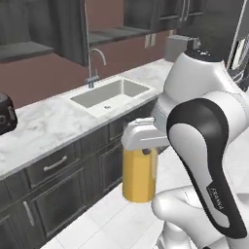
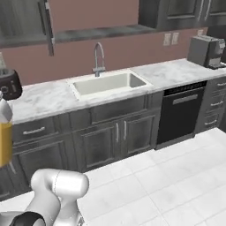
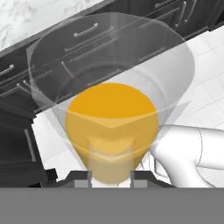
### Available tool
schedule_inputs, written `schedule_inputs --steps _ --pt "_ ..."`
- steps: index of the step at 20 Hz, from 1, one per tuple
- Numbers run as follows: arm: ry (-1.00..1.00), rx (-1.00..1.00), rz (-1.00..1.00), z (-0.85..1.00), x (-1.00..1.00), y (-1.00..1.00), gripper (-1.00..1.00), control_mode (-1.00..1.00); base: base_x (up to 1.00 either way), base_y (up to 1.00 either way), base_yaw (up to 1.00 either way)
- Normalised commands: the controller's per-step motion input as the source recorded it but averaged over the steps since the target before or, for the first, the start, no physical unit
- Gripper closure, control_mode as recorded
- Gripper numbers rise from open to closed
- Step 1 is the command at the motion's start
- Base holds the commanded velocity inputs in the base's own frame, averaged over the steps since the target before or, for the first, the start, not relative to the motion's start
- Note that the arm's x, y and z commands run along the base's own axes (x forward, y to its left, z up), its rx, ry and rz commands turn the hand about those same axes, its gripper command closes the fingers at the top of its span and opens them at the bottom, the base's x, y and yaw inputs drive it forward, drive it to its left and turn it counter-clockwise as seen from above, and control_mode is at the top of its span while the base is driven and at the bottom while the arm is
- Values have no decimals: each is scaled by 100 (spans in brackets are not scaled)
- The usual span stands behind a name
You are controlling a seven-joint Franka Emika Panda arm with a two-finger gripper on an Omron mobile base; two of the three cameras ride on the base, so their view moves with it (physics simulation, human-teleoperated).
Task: There is a tray on the dining counter. Grab the cup, mug, and pitcher and place them on the tray. The pitcher may be placed next to the tray if it cannot fit the tray.
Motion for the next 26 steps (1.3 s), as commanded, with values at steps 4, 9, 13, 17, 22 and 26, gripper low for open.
schedule_inputs --steps 4,9,13,17,22,26 --pt "0 0 0 0 0 0 100 100 -26 0 -92" --pt "0 0 0 0 0 0 100 100 -24 0 -91" --pt "0 0 0 0 0 0 100 100 -18 0 -91" --pt "0 0 0 0 0 0 100 100 -13 -3 -90" --pt "0 0 0 0 0 0 100 100 -15 -13 -87" --pt "0 0 0 0 0 0 100 100 -16 -25 -83"
